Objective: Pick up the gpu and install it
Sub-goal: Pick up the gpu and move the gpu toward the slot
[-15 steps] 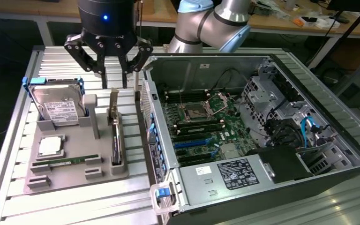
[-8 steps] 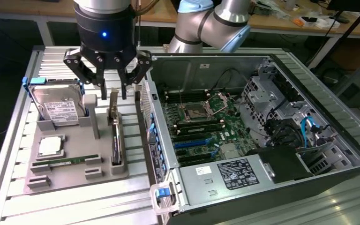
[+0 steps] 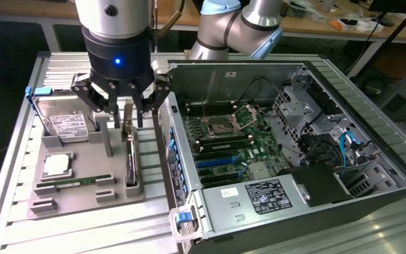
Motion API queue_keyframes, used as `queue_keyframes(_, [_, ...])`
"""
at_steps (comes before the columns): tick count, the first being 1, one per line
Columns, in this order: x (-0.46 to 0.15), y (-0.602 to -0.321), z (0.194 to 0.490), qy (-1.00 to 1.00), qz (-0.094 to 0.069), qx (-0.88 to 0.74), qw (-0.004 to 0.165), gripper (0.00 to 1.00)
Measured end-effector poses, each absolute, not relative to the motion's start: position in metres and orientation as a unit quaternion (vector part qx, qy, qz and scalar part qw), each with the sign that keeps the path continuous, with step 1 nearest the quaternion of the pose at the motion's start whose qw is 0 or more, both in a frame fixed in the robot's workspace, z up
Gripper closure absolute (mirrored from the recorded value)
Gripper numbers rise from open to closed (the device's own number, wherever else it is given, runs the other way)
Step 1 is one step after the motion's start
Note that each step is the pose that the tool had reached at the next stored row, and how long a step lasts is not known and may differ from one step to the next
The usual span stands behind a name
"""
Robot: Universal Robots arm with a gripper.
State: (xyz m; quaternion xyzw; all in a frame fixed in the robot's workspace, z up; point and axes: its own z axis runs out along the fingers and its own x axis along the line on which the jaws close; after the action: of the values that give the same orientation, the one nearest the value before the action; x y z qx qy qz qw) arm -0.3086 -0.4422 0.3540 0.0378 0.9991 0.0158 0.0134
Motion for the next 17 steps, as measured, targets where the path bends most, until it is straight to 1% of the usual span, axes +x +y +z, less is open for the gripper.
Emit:
queue_keyframes(3, [-0.309, -0.446, 0.348, 0.999, 0.016, 0.038, 0.013, 0.58])
queue_keyframes(17, [-0.303, -0.445, 0.322, 0.999, 0.016, 0.038, 0.013, 0.58])
